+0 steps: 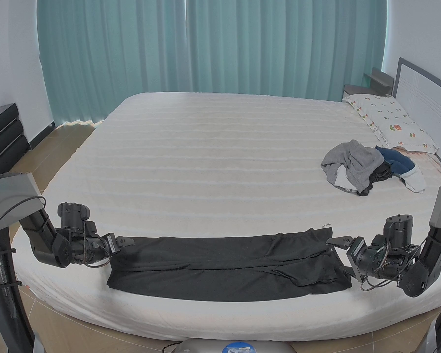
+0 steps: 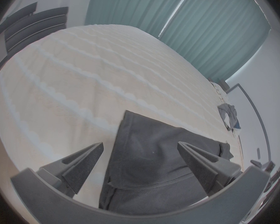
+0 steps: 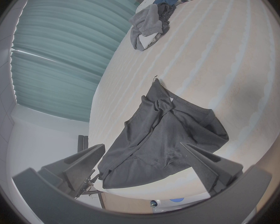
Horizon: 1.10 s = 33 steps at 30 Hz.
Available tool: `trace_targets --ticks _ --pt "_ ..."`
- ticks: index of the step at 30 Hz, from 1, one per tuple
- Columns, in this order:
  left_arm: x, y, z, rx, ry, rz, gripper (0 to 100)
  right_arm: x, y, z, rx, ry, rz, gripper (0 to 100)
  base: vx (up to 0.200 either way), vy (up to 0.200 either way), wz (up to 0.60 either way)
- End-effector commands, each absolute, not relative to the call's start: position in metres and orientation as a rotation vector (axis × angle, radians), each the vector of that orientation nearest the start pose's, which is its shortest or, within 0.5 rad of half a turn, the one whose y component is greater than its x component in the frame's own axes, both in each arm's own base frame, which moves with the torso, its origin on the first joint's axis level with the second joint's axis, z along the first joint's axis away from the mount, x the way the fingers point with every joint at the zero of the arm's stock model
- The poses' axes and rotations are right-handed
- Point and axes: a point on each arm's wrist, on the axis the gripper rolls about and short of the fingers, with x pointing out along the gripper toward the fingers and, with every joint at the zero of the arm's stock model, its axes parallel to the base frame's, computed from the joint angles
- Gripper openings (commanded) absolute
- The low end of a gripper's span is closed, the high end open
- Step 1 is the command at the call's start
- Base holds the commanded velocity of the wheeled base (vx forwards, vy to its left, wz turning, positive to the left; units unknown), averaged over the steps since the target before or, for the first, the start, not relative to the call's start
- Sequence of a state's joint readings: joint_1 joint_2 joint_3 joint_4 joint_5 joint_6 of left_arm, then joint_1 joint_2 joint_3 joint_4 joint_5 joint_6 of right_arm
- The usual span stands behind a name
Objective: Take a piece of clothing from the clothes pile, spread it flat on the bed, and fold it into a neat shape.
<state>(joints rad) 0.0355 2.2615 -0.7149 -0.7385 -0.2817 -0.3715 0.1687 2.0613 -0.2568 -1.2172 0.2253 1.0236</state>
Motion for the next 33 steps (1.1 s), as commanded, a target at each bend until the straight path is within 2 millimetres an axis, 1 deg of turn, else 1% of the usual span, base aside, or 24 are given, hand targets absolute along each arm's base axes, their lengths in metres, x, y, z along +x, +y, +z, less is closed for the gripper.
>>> trace_targets --ticks 1,3,11,16,17,25,31,33 --pt "0.343 0.004 -0.033 -0.45 0.88 -0.097 100 0.254 0.049 0.016 0.994 0.752 0.038 100 0.0 0.0 0.0" --pt "0.341 0.004 -0.034 -0.423 0.888 -0.107 100 0.254 0.049 0.016 0.993 0.756 0.039 100 0.0 0.0 0.0" --pt "0.337 0.003 -0.037 -0.413 0.901 -0.112 100 0.253 0.05 0.016 0.992 0.759 0.04 100 0.0 0.0 0.0" --pt "0.34 -0.006 -0.035 -0.394 0.892 -0.128 100 0.253 0.05 0.014 0.988 0.762 0.038 100 0.0 0.0 0.0" --pt "0.34 -0.006 -0.035 -0.393 0.892 -0.129 0 0.253 0.05 0.014 0.988 0.762 0.038 100 0.0 0.0 0.0" --pt "0.337 -0.007 -0.032 -0.381 0.89 -0.107 0 0.254 0.05 0.012 0.988 0.767 0.034 100 0.0 0.0 0.0" --pt "0.337 -0.004 -0.023 -0.385 0.862 -0.088 0 0.254 0.048 0.013 0.992 0.763 0.029 100 0.0 0.0 0.0" --pt "0.336 -0.004 -0.018 -0.389 0.857 -0.088 0 0.256 0.045 0.014 0.999 0.751 0.02 100 0.0 0.0 0.0"
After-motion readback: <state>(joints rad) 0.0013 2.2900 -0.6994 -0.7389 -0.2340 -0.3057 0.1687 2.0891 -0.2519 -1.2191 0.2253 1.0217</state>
